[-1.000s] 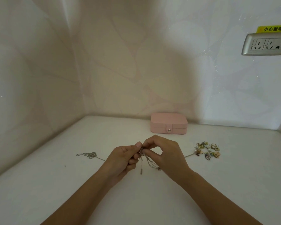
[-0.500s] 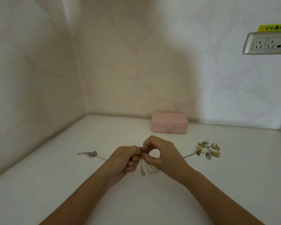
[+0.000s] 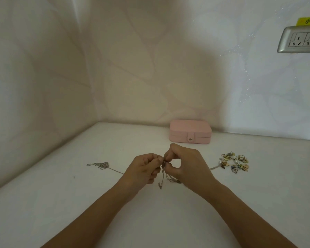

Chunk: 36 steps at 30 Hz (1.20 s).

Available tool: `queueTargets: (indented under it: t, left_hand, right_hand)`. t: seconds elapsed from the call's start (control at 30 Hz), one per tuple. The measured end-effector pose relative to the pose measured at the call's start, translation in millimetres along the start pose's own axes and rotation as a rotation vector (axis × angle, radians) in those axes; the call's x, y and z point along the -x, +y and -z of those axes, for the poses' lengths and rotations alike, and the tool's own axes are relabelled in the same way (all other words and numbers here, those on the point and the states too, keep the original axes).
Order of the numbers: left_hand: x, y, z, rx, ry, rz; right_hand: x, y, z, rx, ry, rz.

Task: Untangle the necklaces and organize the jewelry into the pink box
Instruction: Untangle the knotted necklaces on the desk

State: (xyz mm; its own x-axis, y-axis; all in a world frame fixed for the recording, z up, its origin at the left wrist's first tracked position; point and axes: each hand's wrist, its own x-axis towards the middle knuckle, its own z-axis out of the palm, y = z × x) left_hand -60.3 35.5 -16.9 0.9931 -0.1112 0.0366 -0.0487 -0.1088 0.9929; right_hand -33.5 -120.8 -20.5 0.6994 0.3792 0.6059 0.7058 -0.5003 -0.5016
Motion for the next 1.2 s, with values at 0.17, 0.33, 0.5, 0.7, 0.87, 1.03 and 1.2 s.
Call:
queueTargets:
  t: [0.17,0.33,0.5,0.7,0.87,1.03,1.2]
  left_hand:
    - [1,0,-6,-0.007,-0.039,0.028]
    - [1,3,-9,0.003,0.056,0.016]
    - [2,5,2,0.013,0.11,-0.02]
    - [4,8,5,0.04,0.055,-0.031]
    - [1,3,10,-0.114,0.077,-0.111]
    - [0,1,16,-0.139,0.092,-0.165]
    - [0,2,19,-0.13,0.121,-0.17]
  right_hand:
    - [-1,-10,3,-0.057,-0.065,-0.107]
    - [-2,-7,4,0.027,-0.168,-0.201]
    - [-4,-5,11,-0.282,-0.132,-0.345]
    - [-5,-10,11,-0.502,-0.121,-0.367]
    - [-5,-12,10,-0.516,-0.013,-0.375]
    - [-4,-12,6,-0.448,-0.061,-0.36]
    - [-2,-15,2,-0.313,-0.013,-0.291]
